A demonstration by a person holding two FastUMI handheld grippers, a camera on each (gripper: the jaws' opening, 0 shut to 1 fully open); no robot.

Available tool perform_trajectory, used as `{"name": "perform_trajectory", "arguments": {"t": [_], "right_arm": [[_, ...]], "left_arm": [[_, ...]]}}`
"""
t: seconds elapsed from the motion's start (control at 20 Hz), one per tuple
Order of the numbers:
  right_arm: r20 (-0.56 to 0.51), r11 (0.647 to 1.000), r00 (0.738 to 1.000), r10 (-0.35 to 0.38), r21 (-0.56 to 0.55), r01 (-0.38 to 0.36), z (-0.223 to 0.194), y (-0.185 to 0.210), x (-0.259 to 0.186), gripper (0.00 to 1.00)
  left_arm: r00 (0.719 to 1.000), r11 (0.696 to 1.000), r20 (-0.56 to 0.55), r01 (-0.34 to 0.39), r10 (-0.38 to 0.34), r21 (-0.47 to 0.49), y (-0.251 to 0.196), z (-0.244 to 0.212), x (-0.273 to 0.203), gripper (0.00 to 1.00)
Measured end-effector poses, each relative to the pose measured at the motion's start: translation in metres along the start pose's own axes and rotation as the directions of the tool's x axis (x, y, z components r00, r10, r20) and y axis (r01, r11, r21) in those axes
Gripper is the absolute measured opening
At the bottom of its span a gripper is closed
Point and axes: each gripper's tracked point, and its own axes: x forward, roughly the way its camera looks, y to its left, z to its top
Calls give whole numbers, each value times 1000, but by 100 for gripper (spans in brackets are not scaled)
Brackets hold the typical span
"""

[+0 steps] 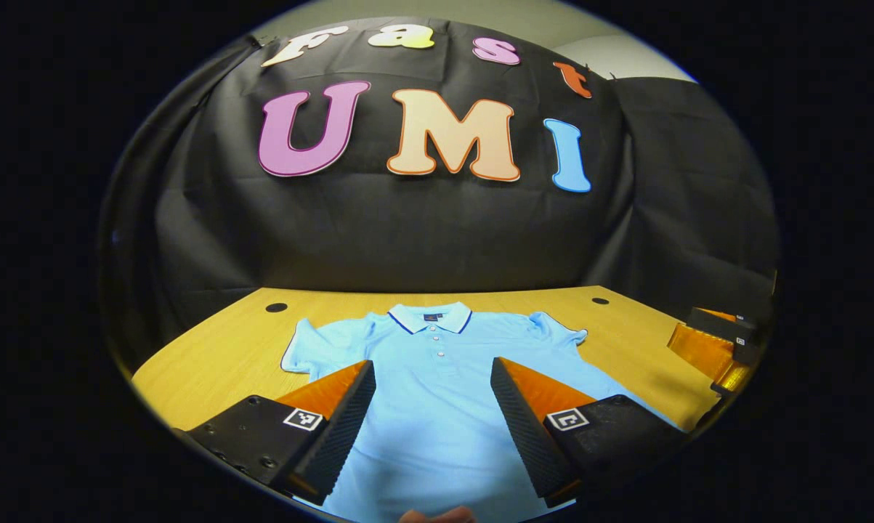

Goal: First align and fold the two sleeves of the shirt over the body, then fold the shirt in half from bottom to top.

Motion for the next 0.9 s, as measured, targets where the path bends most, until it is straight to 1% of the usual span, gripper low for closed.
{"name": "perform_trajectory", "arguments": {"t": [0.1,0.25,0.3,0.4,0.5,0.6,0.75,0.9], "right_arm": [[-18,1000,1000,-8,23,8,-3,-3,4,99],[-66,998,998,-4,64,8,-7,-5,13,99],[-84,998,996,-14,64,19,-10,-8,17,96],[-107,998,994,-33,44,37,-11,-13,26,98],[-120,999,992,-33,25,37,-9,-13,33,97],[-124,999,992,-33,31,37,-4,-13,42,97],[-140,998,990,-34,50,41,3,-16,57,97],[-156,998,986,-50,19,53,12,-25,72,97]], "left_arm": [[1000,1000,-7,-2,2,-7,2,-3,-1,95],[1000,1000,-8,-23,23,-3,13,-4,-3,95],[999,999,-10,-36,36,-2,18,-5,-5,95],[998,998,-18,-57,57,2,27,-9,-8,95],[997,997,-23,-77,77,6,35,-10,-13,95],[995,996,-29,-91,91,7,41,-12,-14,95],[995,996,-40,-93,93,1,44,-13,-17,95],[995,995,-29,-100,100,5,48,-10,-20,95]]}}
